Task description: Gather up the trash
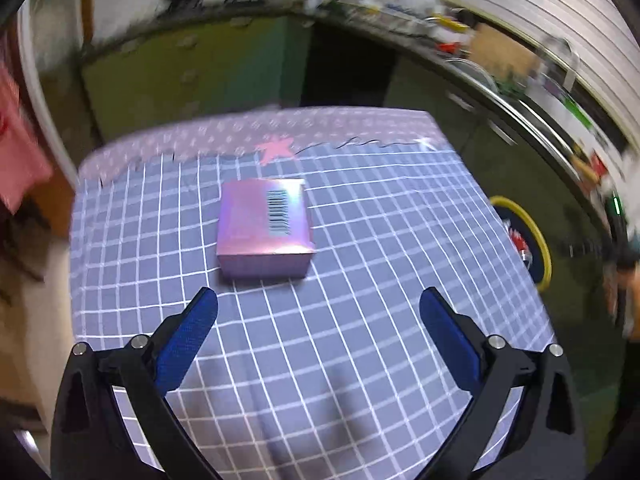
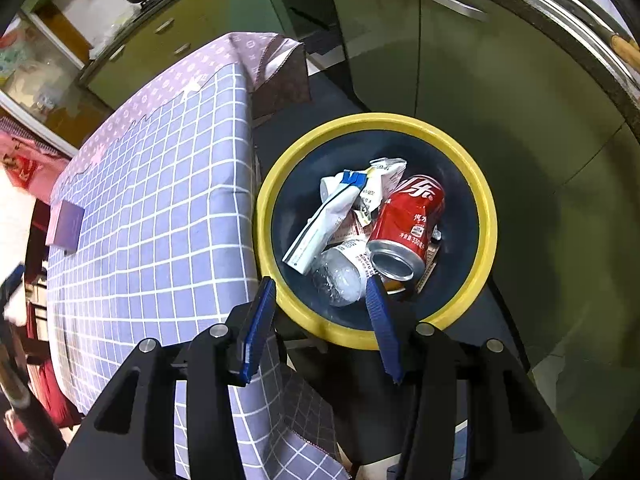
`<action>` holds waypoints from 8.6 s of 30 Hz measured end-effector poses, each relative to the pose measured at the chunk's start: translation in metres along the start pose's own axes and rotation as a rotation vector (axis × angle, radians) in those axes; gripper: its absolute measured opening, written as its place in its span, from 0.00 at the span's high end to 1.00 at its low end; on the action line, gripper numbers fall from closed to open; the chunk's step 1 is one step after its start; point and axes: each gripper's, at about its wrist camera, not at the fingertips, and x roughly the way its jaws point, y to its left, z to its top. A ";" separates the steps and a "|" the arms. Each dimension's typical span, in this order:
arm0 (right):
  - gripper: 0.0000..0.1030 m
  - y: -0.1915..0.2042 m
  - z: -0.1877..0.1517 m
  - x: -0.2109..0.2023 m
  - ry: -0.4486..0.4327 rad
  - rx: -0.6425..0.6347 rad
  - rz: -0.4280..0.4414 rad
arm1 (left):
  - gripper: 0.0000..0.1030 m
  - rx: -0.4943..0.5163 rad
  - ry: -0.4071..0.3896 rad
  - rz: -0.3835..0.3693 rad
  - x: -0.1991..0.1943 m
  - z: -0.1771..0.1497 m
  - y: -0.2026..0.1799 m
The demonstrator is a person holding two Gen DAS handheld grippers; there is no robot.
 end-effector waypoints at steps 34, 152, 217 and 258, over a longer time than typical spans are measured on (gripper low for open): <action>0.52 -0.010 -0.011 0.032 0.038 0.012 0.052 | 0.30 -0.040 0.167 0.179 0.099 0.044 0.022; 0.05 0.105 -0.268 -0.178 -0.728 -0.264 -0.063 | 0.07 0.016 -0.510 0.202 -0.186 -0.189 -0.060; 0.04 0.106 -0.266 -0.171 -0.721 -0.270 -0.045 | 0.06 0.072 -0.495 0.206 -0.180 -0.191 -0.068; 0.04 0.112 -0.260 -0.158 -0.694 -0.277 -0.034 | 0.07 0.061 -0.510 0.108 -0.171 -0.181 -0.068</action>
